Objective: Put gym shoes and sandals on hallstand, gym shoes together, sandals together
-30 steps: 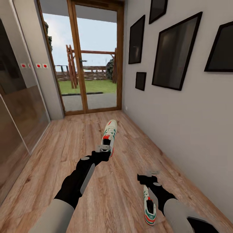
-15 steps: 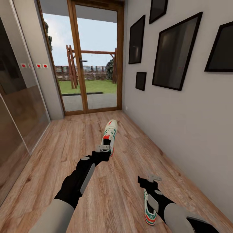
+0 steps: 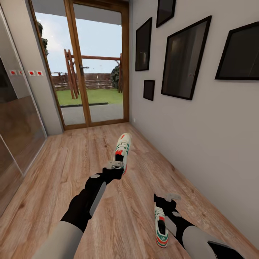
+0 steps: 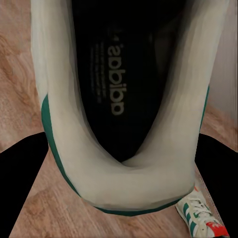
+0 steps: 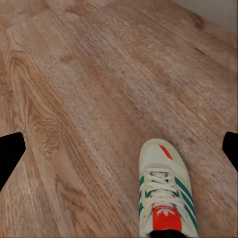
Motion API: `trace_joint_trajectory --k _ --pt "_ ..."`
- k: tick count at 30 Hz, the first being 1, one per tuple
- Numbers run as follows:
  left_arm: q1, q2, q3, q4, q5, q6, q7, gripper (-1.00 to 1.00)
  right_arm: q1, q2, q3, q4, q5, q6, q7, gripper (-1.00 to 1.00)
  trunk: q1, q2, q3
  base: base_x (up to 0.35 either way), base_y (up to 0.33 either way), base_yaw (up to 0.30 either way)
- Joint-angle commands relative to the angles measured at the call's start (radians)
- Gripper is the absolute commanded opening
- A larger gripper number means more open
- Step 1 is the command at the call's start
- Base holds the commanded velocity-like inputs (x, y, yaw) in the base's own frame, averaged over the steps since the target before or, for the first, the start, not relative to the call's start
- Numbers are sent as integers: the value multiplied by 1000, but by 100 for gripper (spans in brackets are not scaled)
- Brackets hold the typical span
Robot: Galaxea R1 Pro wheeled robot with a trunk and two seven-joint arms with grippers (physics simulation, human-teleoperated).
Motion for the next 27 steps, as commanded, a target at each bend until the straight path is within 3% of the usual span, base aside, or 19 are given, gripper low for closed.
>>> trace_joint_trajectory --k 1,10,23,27 --pt "0 0 -3 -2 10 6 2 -100 -1 0 -2 1 1 -3 -3 100 0 0 -1 0 0 -260" --pt "0 1 -17 -2 10 6 2 -100 -1 2 -1 -1 3 -2 -5 100 0 0 -1 0 0 -235" --pt "0 2 -18 -1 10 6 1 -100 -1 10 5 9 12 -11 -82 100 0 0 -1 0 0 -17" --pt "0 2 -17 -2 10 6 1 -100 4 10 4 19 12 -73 -82 100 0 0 -1 0 0 0"
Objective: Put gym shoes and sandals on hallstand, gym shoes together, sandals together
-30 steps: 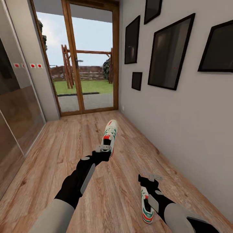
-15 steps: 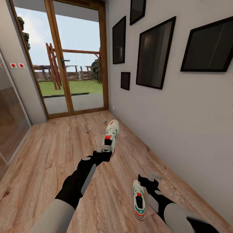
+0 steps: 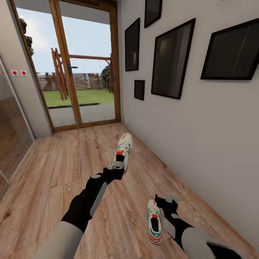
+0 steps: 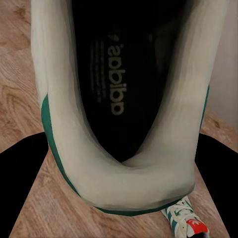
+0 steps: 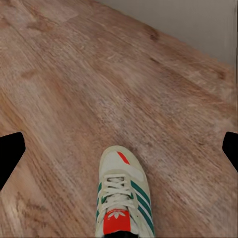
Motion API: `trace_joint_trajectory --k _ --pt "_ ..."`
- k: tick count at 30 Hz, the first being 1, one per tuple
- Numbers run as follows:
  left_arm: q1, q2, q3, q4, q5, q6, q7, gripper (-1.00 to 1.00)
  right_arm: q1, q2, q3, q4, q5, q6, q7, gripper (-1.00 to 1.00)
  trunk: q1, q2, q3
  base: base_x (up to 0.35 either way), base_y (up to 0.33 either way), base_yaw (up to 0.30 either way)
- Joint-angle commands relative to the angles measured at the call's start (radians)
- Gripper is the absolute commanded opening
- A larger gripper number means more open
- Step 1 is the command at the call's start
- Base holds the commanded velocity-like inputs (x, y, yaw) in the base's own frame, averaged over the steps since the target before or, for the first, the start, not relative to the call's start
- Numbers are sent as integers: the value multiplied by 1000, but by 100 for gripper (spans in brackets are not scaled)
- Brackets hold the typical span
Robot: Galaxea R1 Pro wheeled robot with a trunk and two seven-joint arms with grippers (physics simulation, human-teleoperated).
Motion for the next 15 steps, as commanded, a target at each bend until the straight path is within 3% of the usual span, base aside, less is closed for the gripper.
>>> trace_joint_trajectory --k 1,6,15 --pt "0 0 0 -1 10 5 2 -100 5 1 -3 10 2 -33 -2 100 0 0 -1 0 0 0" --pt "0 0 1 0 10 5 2 -100 22 -1 -4 27 2 -127 -1 100 0 0 -1 0 10 0" --pt "0 0 0 0 10 5 2 -100 24 -3 -5 27 2 -139 1 100 0 0 -1 0 73 0"
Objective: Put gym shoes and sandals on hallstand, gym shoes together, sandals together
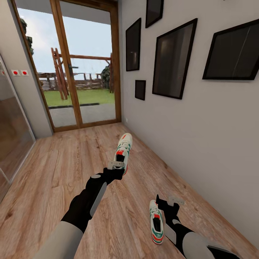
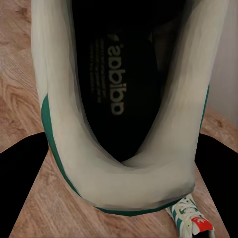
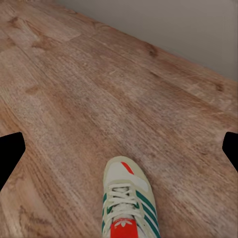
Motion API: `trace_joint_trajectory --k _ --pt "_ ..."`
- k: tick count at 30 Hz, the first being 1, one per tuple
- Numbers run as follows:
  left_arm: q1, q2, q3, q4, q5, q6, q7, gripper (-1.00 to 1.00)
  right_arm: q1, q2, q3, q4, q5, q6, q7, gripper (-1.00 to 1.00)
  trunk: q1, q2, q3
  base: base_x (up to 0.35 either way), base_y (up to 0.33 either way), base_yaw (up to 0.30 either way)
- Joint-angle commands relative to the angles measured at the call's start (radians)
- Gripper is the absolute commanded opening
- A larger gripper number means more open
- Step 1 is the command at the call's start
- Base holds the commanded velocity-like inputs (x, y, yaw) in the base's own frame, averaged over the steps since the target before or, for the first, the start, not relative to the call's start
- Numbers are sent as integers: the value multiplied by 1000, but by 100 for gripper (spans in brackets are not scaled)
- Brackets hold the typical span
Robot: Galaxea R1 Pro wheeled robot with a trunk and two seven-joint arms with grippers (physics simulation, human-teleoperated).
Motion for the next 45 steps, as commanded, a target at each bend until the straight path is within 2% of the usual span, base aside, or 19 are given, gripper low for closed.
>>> trace_joint_trajectory --k 1,4,8,24,36,45 --pt "0 0 0 -1 9 5 2 -100 -1 0 -2 0 2 -3 -3 100 0 0 -1 0 4 0" --pt "0 0 0 -1 9 5 2 -100 -1 0 -2 0 2 -3 -3 100 0 0 -1 0 2 0" --pt "0 0 0 -1 10 5 2 -100 -1 0 -2 1 2 -3 -3 100 2 -1 -17 0 0 0" --pt "0 0 1 -1 10 5 2 -100 -1 0 -2 1 1 -3 -3 100 9 -5 -101 0 0 80" --pt "0 0 1 -1 10 5 2 -100 -1 0 -3 0 -2 -3 -5 100 9 -5 -109 0 0 96" --pt "0 0 1 -1 10 5 2 -100 -1 -1 -4 4 -5 -3 -6 100 13 -7 -147 0 0 1"
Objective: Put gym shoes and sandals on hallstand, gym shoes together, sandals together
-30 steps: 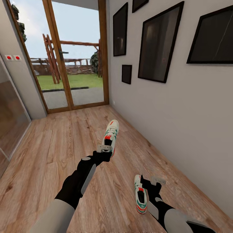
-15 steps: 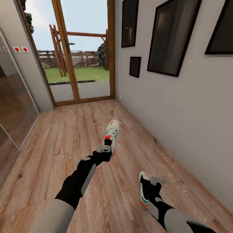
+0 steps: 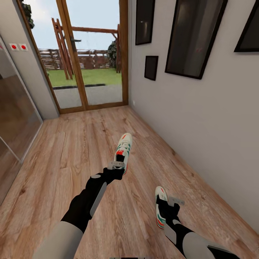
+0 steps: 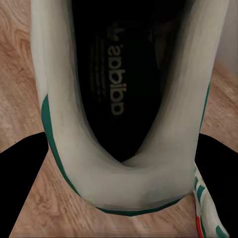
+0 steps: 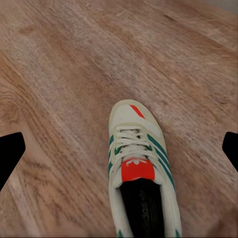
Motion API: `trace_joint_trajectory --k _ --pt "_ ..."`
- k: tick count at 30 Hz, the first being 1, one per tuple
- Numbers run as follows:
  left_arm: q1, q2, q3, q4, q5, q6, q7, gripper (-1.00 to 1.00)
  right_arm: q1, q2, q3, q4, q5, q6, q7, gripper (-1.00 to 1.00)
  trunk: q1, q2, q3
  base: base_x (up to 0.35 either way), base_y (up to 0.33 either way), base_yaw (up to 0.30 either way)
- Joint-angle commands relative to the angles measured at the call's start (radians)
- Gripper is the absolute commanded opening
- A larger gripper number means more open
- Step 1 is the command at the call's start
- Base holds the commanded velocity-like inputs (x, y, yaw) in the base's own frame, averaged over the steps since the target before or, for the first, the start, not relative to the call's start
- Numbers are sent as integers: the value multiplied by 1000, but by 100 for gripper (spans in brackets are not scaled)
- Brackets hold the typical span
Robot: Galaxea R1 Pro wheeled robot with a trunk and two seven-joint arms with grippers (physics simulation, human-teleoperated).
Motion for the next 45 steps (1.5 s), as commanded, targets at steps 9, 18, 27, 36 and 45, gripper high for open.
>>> trace_joint_trajectory --k 9,18,27,36,45 --pt "0 0 0 -1 11 5 3 -100 -1 -2 -2 1 2 -3 -3 100 4 -3 -50 0 0 0" --pt "0 0 -1 -1 11 5 2 -100 -1 -2 -2 1 2 -3 -3 100 8 -5 -100 0 0 9" --pt "0 0 -1 -1 11 5 2 -100 -1 -2 -2 1 2 -3 -3 100 12 -7 -149 0 0 79" --pt "0 0 0 -1 11 5 2 -100 -1 -2 -2 1 2 -3 -3 100 13 -7 -172 0 0 89" --pt "0 0 0 -1 11 5 3 -100 -1 -2 -2 1 1 -3 -1 100 13 -7 -179 0 0 41"
